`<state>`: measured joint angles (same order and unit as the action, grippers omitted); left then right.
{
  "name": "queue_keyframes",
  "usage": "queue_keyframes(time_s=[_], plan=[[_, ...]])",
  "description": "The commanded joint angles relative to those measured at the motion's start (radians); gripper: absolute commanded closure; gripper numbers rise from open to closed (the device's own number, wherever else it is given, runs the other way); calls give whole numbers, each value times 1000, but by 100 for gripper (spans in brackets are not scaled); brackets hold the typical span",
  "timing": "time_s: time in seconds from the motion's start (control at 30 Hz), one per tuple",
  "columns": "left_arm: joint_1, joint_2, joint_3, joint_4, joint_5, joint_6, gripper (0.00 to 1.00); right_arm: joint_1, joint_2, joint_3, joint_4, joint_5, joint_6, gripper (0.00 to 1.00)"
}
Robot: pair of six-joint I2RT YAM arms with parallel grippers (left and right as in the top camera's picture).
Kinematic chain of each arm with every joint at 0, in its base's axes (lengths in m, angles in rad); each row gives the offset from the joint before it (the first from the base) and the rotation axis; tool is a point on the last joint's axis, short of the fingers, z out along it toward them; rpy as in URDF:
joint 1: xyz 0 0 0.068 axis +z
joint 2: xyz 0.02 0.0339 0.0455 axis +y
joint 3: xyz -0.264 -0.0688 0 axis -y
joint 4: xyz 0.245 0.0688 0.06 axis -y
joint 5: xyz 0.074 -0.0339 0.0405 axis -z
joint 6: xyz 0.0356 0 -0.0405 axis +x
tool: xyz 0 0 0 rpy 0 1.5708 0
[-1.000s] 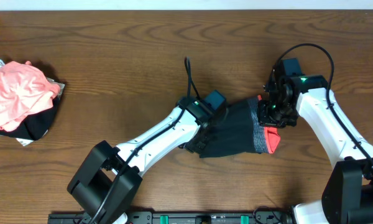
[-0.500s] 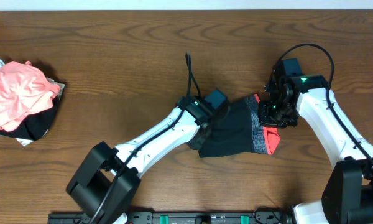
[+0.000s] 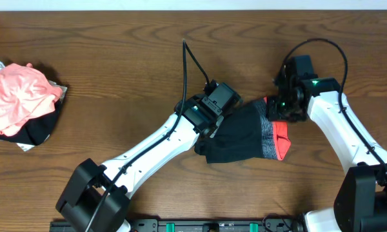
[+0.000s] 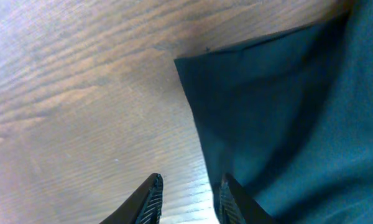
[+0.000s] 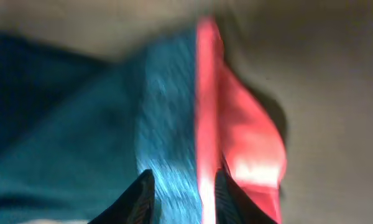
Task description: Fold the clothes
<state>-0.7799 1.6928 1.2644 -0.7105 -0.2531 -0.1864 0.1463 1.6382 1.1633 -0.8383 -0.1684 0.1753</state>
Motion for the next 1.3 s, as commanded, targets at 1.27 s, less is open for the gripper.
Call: queue_keyframes(time_s=[1.27], plan=[[-64,131,-2,-8,499,-224,69,105,456,0,158,-255,-11,87]])
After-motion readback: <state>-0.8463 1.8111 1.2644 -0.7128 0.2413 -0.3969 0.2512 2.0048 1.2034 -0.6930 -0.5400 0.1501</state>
